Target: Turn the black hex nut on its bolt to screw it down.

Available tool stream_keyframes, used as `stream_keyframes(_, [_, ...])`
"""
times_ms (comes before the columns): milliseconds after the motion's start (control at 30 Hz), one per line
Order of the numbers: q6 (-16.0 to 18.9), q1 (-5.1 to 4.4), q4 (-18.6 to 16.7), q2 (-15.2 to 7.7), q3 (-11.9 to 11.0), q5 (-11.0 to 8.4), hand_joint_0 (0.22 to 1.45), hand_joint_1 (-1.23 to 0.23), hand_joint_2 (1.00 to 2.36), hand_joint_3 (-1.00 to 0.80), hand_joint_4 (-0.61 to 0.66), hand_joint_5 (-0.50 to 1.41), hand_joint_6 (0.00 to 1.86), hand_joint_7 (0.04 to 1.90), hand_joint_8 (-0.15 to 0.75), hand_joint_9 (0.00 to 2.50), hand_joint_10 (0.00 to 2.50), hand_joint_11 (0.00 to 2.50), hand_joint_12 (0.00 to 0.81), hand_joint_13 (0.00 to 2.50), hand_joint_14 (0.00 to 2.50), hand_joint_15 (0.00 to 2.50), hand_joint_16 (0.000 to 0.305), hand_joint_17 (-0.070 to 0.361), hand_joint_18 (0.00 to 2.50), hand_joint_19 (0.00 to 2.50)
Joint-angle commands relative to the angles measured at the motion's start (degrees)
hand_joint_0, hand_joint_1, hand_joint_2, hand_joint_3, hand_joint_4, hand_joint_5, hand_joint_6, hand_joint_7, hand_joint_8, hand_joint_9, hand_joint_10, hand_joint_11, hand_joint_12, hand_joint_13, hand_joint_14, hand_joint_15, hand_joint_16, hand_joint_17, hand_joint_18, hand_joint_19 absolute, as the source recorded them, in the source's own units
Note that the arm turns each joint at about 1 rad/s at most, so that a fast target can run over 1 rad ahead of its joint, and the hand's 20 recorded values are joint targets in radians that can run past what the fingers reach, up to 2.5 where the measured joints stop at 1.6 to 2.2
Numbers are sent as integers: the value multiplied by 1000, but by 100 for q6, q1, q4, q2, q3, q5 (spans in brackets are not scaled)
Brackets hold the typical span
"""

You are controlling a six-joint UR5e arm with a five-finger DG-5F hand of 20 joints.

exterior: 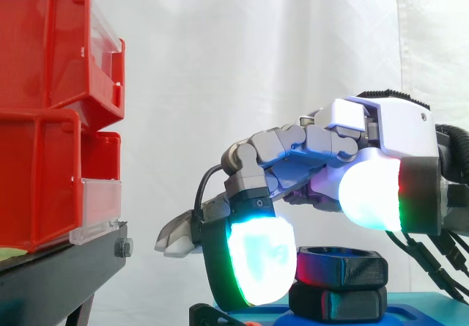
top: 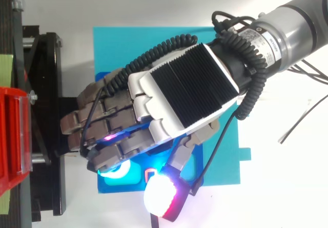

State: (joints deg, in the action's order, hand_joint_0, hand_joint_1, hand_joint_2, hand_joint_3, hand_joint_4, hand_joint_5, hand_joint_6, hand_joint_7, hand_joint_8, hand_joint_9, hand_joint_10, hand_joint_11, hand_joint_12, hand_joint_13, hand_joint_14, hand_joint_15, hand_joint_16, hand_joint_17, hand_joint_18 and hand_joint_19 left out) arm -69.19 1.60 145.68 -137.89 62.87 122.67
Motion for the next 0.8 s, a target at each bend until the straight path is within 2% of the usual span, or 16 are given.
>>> stream_keyframes(0, [-51, 7, 14, -1, 6, 12, 512, -286, 1000, -500, 150, -34, 504, 1365, 256, 578, 8, 181, 353, 531, 6, 118, 59, 132, 481, 469])
stream_keyframes(433, [-94, 60, -4, -1, 85, 82, 512, -287, 1000, -500, 147, -27, 504, 1409, 254, 575, 8, 181, 352, 532, 4, 113, 59, 132, 478, 479])
stream_keyframes(767, [-226, 192, -57, -1, 76, 249, 512, -287, 1000, -500, 156, -26, 504, 1419, 255, 579, 8, 182, 353, 532, 5, 113, 58, 131, 482, 470])
